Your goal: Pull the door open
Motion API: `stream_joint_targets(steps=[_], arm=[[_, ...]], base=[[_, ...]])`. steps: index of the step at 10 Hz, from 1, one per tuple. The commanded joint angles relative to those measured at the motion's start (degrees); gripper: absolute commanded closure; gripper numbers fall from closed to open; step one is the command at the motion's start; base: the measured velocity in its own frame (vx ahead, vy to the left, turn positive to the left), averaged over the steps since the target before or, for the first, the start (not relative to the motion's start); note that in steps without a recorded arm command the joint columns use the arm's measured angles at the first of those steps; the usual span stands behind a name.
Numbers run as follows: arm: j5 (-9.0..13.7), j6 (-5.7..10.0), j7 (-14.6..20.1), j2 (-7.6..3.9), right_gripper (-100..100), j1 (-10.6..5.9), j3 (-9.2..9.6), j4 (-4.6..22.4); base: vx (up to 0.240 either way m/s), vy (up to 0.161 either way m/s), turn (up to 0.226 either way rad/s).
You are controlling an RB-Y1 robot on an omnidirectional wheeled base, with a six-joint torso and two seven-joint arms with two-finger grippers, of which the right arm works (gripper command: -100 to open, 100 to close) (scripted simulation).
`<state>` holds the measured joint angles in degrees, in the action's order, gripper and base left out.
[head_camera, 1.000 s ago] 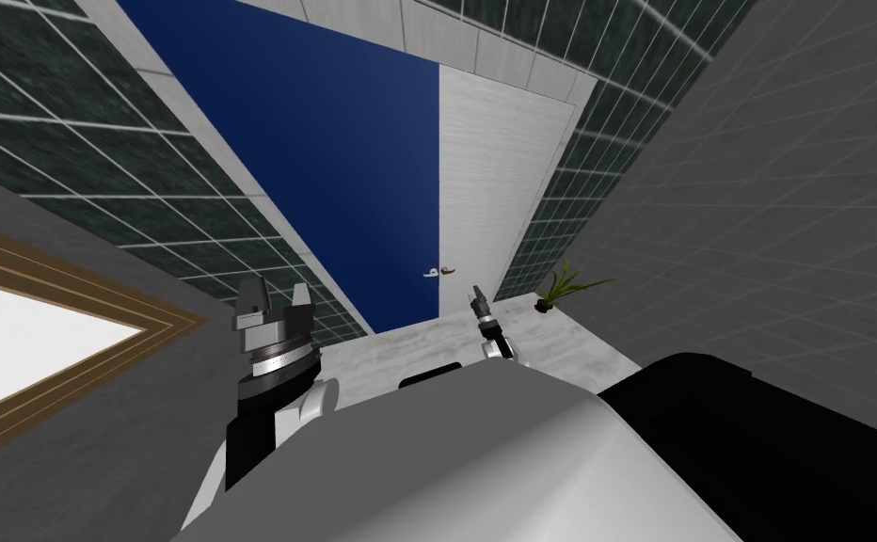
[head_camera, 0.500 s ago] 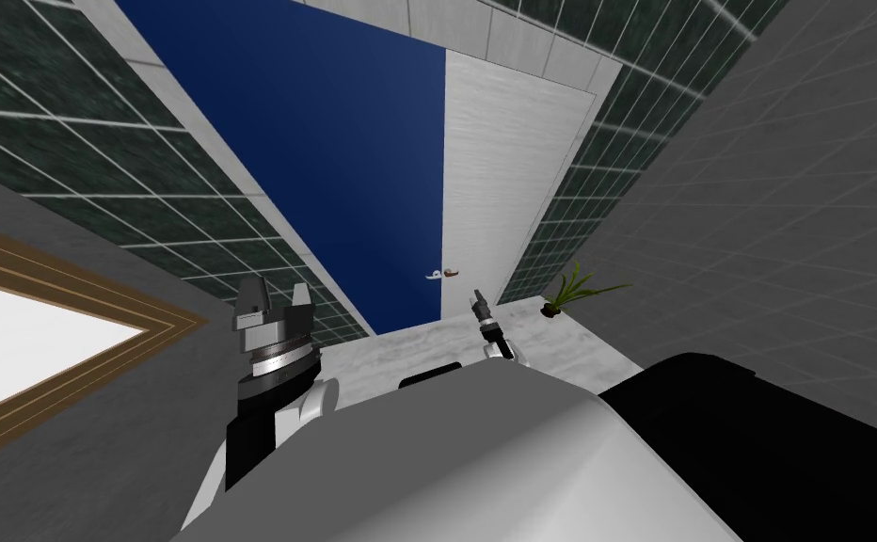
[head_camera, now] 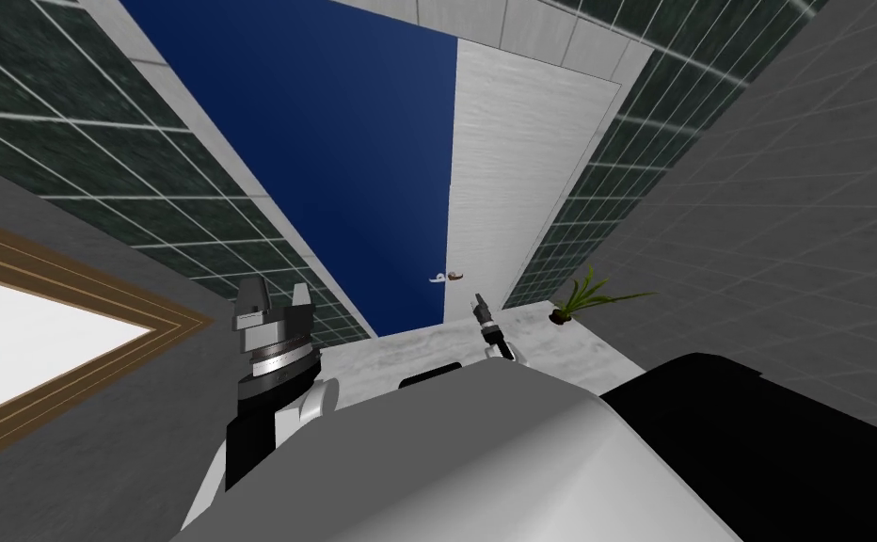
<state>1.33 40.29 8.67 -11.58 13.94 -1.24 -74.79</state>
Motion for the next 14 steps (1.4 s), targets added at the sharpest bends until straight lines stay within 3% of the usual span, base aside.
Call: stream_joint_targets(steps=[1, 8, 14], arm=[[0.3, 0.72, 0.3, -0.29, -100, -0.43, -0.16, 2.4], [1.6, 3.33, 1.6, -1.61, -100, -3.0, -0.93, 12.6], [2.5, 5.1, 2.5, -2.47, -100, -4.78, -1.43, 19.5]], base=[[0.104, 0.002, 0.067], [0.099, -0.004, 0.053], [0.087, -0.012, 0.048]])
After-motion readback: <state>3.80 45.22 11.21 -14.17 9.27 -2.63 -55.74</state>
